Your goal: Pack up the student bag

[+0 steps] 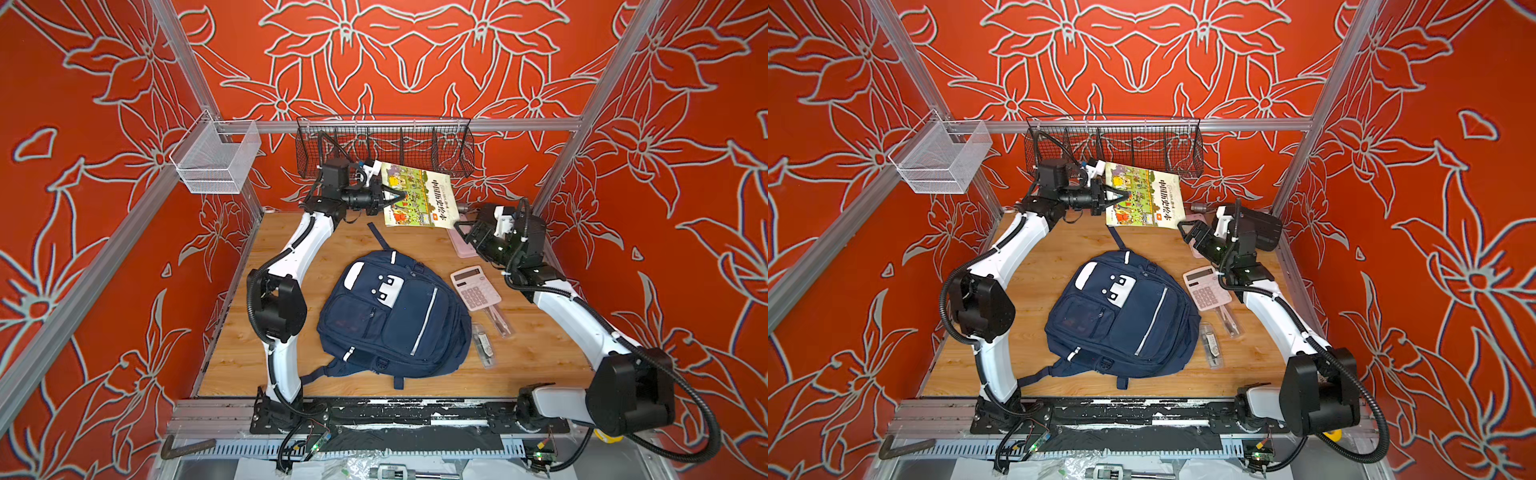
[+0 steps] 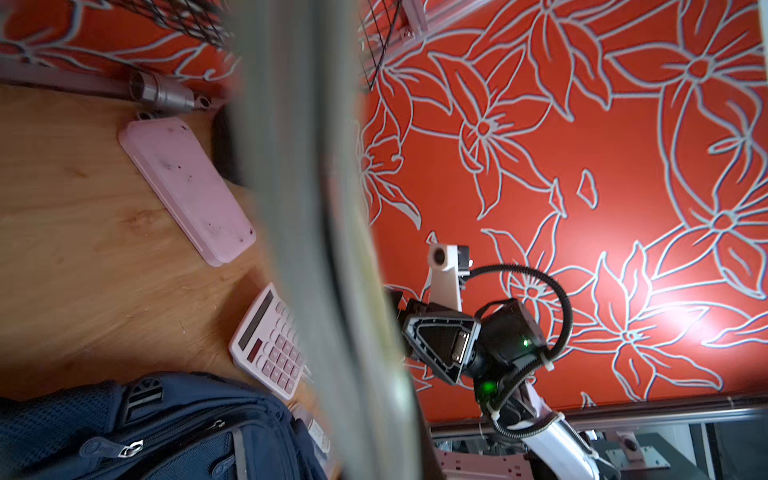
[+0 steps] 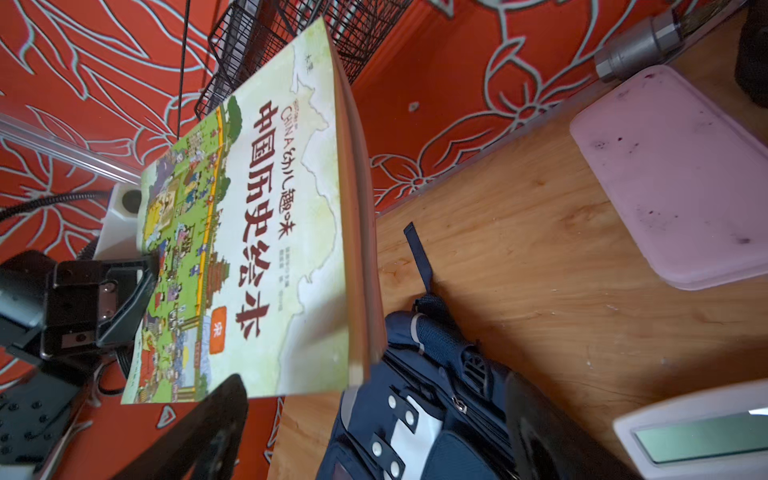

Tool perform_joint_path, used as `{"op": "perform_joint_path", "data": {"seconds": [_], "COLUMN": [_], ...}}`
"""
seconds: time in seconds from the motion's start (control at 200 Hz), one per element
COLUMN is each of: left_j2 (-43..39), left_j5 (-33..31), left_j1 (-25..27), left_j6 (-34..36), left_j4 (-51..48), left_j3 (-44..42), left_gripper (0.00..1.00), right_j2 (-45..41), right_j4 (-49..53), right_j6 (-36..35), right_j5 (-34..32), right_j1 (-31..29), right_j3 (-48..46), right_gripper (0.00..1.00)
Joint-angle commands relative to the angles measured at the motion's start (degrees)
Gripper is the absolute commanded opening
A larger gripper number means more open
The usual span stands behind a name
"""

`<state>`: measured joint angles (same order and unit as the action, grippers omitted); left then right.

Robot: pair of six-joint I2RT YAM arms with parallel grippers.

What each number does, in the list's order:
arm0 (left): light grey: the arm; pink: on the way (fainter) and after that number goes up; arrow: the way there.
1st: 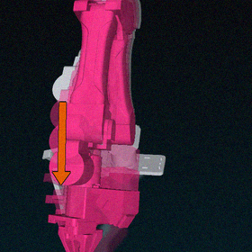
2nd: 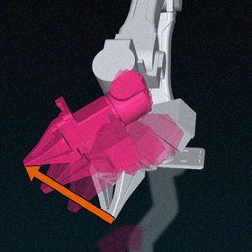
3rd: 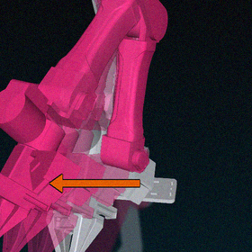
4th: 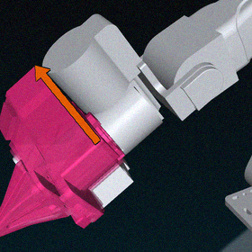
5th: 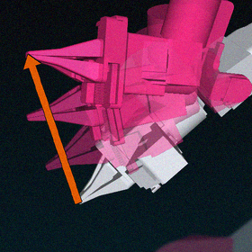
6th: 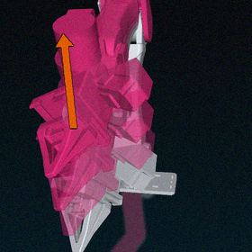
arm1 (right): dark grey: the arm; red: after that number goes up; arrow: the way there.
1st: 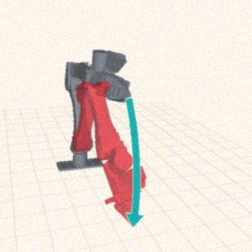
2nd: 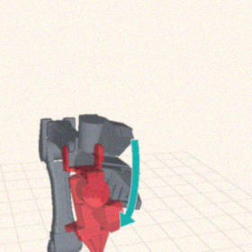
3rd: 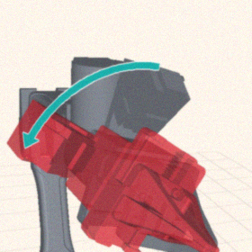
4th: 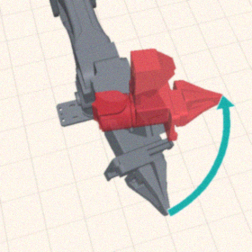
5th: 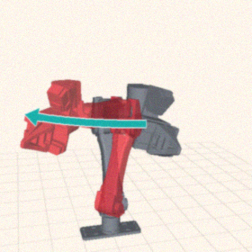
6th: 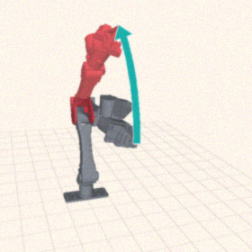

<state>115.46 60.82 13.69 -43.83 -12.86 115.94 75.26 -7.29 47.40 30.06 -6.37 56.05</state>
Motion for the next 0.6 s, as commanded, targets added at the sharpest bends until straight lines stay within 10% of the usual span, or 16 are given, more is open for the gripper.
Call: {"op": "perform_joint_path", "data": {"seconds": [0.0,0.375,0.596], "left_j2": [2.22,5.79,8.7], "left_j5": [4.21,8.88,8.71], "left_j1": [2.05,7.02,8.23], "left_j6": [5.22,6.74,8.94], "left_j4": [-8.35,-12.41,-17.02], "left_j3": [7.01,10.76,11.38], "left_gripper": [0.0,0.0,0.0], "right_j2": [0.14,9.39,13.6], "right_j4": [1.8,-24.31,-45.77], "right_j6": [-3.98,10.85,27.51], "right_j5": [12.73,31.54,33.88], "right_j1": [4.98,11.47,11.63], "right_j3": [0.08,0.29,-0.91], "right_gripper": [0.97,0.92,0.32]}}
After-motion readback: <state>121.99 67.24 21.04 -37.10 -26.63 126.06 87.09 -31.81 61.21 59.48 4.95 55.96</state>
